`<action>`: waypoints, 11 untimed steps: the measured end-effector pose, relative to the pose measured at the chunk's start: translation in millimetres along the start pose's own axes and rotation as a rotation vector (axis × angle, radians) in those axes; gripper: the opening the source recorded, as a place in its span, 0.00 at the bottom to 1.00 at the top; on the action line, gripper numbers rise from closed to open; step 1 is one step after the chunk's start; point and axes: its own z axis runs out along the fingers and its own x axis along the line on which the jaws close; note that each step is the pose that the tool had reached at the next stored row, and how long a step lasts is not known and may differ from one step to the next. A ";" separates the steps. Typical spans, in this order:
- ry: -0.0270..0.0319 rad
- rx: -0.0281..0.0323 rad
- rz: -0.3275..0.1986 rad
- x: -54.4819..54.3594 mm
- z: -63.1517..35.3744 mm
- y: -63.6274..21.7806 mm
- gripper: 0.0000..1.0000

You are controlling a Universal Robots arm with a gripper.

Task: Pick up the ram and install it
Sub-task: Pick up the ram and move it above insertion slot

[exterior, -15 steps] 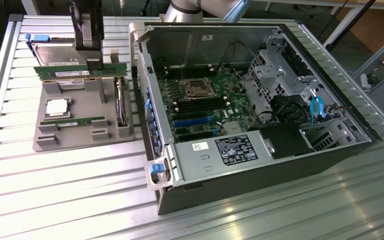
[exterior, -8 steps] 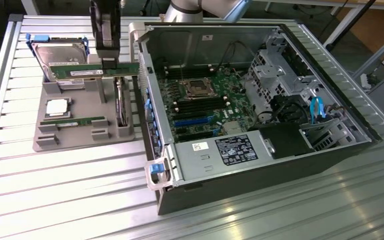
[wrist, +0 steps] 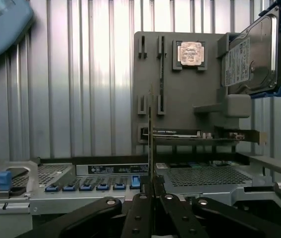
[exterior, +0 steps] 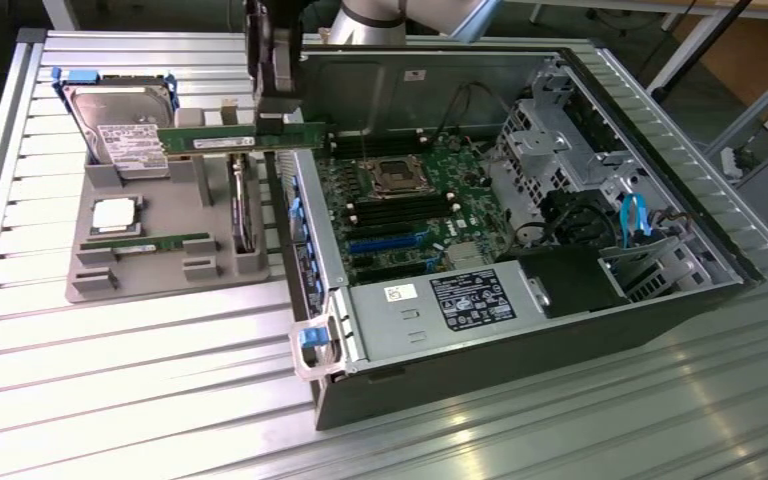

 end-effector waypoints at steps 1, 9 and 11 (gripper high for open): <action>0.0000 0.0000 0.000 0.0 -0.2 -4.4 0.11; 0.0000 -0.0003 0.000 -0.6 -2.0 -41.9 0.11; 0.0000 -0.0003 0.000 -0.8 -2.5 -51.5 0.11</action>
